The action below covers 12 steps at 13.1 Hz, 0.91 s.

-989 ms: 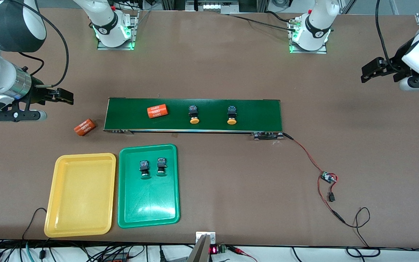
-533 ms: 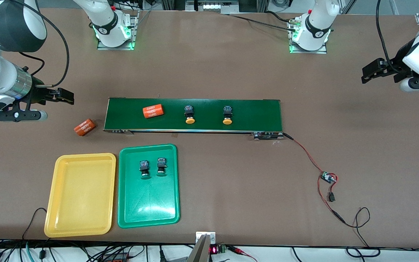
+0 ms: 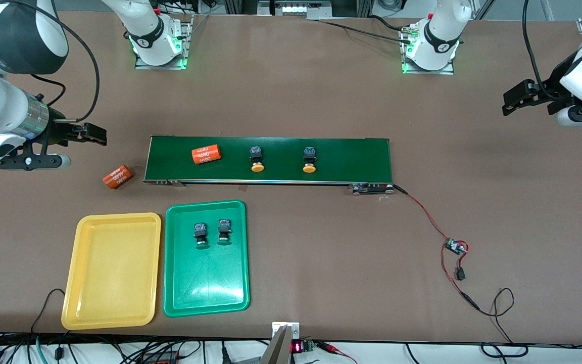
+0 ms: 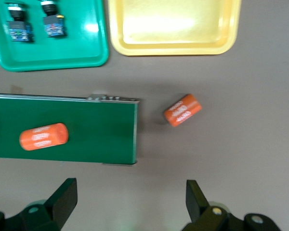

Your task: Sort buttons by color to trays

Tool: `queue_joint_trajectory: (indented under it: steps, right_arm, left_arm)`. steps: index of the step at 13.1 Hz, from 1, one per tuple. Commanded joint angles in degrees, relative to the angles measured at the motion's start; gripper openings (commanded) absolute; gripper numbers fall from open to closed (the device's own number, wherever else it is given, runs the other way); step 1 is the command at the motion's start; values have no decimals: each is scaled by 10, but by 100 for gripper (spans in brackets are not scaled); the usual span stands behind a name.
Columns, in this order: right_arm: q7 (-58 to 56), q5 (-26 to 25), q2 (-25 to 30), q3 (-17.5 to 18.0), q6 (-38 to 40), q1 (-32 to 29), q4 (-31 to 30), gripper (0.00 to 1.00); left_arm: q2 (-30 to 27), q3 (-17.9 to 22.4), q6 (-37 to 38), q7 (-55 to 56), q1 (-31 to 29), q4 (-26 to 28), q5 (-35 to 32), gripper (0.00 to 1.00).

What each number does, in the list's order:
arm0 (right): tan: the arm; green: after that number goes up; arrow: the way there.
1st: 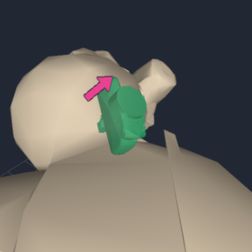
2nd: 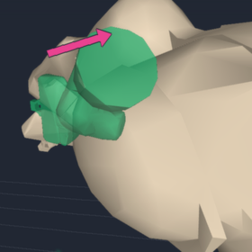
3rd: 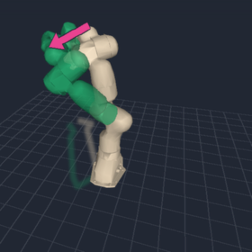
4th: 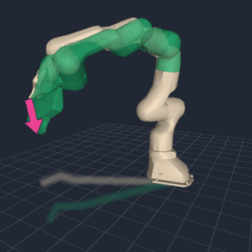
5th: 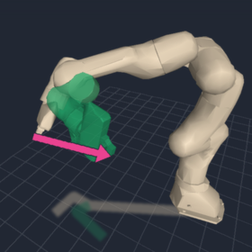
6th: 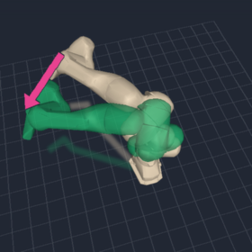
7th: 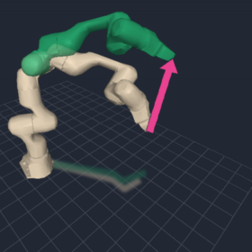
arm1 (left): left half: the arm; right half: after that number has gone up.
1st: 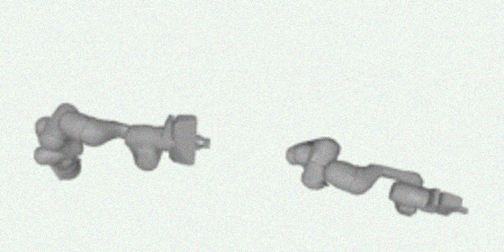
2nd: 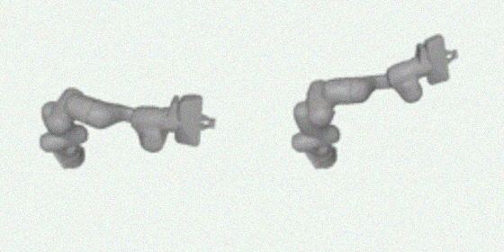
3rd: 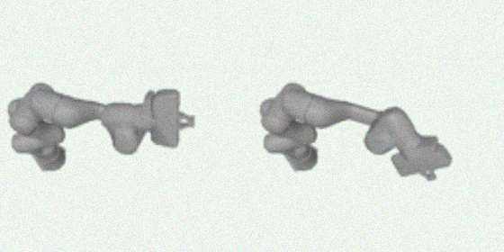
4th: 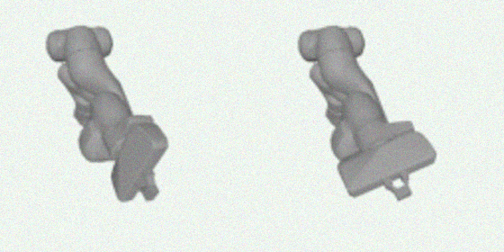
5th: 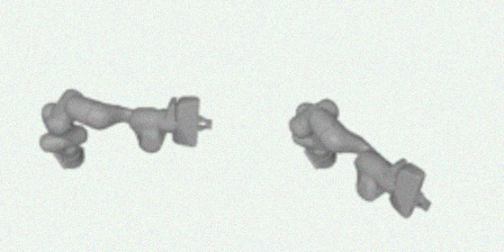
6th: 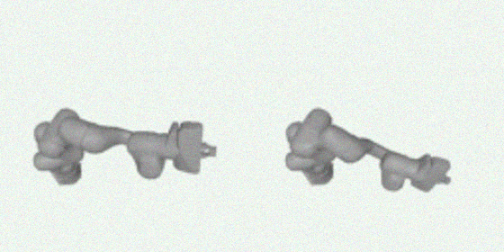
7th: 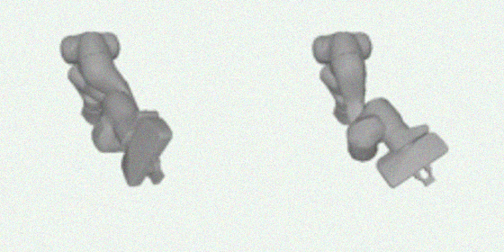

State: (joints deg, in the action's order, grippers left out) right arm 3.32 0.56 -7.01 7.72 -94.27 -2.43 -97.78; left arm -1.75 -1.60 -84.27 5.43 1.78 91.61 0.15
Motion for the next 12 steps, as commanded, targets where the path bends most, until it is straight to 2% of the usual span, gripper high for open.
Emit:
queue_joint_trajectory:
  steps: [1, 5, 9, 12]
  right_arm:
    - [-1, 29, -6, 4, -19, 8, -9, 100]
    - [129, 26, -41, 4, -69, 81, -10, 100]
    - [274, 22, -97, 4, -169, 176, -10, 100]
    - [287, 12, -136, 4, -195, 213, -11, 100]
  left_arm:
    - [10, -2, 17, -10, -2, -21, 3, 100]
    - [10, -2, 21, -10, 1, -21, 2, 100]
    - [10, -2, 21, -10, 2, -22, 2, 100]
    - [10, -2, 21, -9, 2, -21, 2, 100]
